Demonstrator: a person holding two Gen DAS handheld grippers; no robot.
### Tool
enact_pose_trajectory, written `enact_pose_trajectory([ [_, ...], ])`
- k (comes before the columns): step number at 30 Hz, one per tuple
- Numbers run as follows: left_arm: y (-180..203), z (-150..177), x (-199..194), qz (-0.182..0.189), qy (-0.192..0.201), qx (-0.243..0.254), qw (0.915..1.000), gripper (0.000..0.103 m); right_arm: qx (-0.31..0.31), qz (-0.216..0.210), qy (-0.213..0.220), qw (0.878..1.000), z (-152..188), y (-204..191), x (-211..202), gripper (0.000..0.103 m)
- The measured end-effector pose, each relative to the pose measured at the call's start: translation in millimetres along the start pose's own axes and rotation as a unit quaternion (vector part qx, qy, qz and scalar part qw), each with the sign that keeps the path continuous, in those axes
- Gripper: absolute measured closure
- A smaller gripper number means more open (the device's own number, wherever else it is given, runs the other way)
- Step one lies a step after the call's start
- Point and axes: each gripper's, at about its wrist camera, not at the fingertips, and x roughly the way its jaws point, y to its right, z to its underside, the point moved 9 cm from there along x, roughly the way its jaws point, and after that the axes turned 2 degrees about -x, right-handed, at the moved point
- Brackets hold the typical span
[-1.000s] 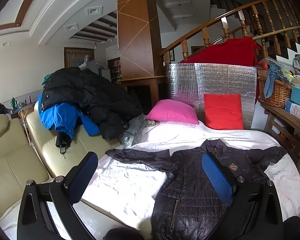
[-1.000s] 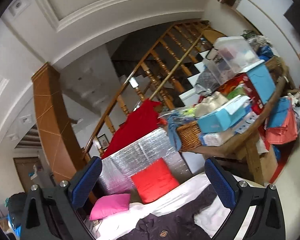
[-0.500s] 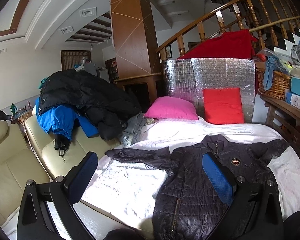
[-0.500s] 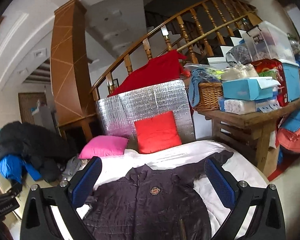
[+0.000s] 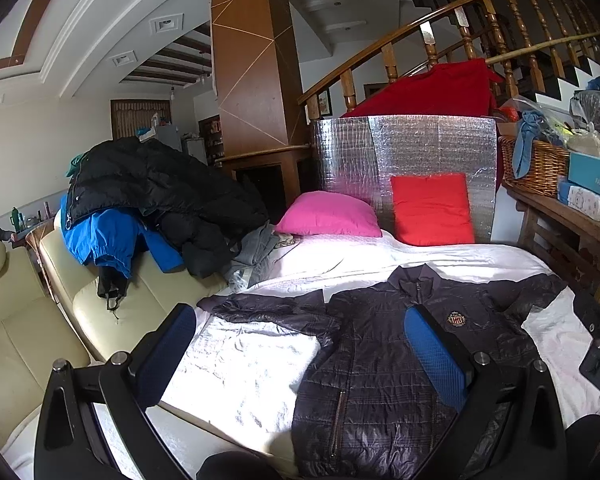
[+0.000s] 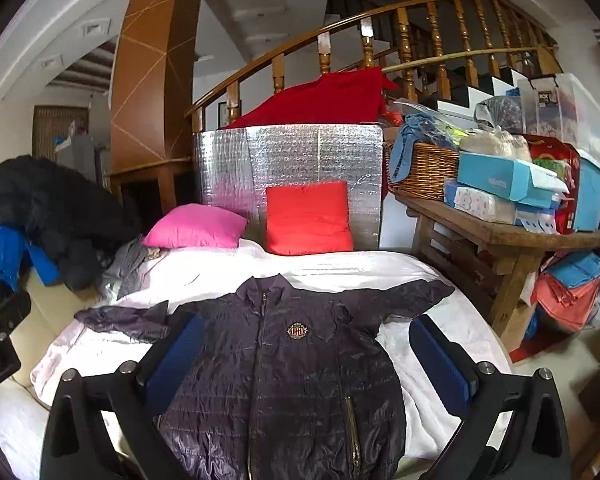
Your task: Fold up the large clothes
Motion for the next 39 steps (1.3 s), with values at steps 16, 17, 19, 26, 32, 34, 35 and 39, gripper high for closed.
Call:
enact_pose_trajectory([
  [16, -8.0, 2.7, 2.5, -0.002, -0.003, -0.01, 0.9999, 0.0, -0.015, -0.008, -0.005, 1.0, -1.8, -16.5, -1.1, 0.0],
  [17, -8.5, 2.5, 2.7, -0.002, -0.003, -0.01, 0.9999, 0.0, -0.015, -0.008, -0.005, 1.0, -1.4, -16.5, -0.9, 0.0],
  [19, -8.5, 2.2, 3.1, -0.002, -0.002, -0.009, 1.0, 0.0, -0.015, -0.008, -0.005, 1.0, -1.6, -17.0, -1.0, 0.0],
  [26, -9.1, 2.3, 3.2, -0.003, -0.001, -0.008, 1.0, 0.0, -0.013, -0.01, -0.007, 1.0, -4.0, -20.0, 0.4, 0.0],
  [32, -9.9, 3.0, 7.6, -0.005, -0.004, -0.007, 1.0, 0.0, -0.012, -0.013, -0.014, 1.0, -1.4, -22.4, 6.6, 0.0],
  [34, -10.4, 4.0, 10.2, -0.005, -0.006, -0.008, 0.9999, 0.0, -0.012, -0.013, -0.015, 1.0, 0.0, -22.6, 9.1, 0.0],
  [35, -9.9, 4.6, 11.5, -0.005, -0.008, -0.008, 0.9999, 0.0, -0.012, -0.013, -0.017, 1.0, 0.4, -22.9, 10.6, 0.0],
  [39, -9.0, 7.4, 17.6, -0.006, -0.015, -0.004, 0.9999, 0.0, -0.009, -0.014, -0.022, 1.0, 3.0, -20.7, 16.9, 0.0],
])
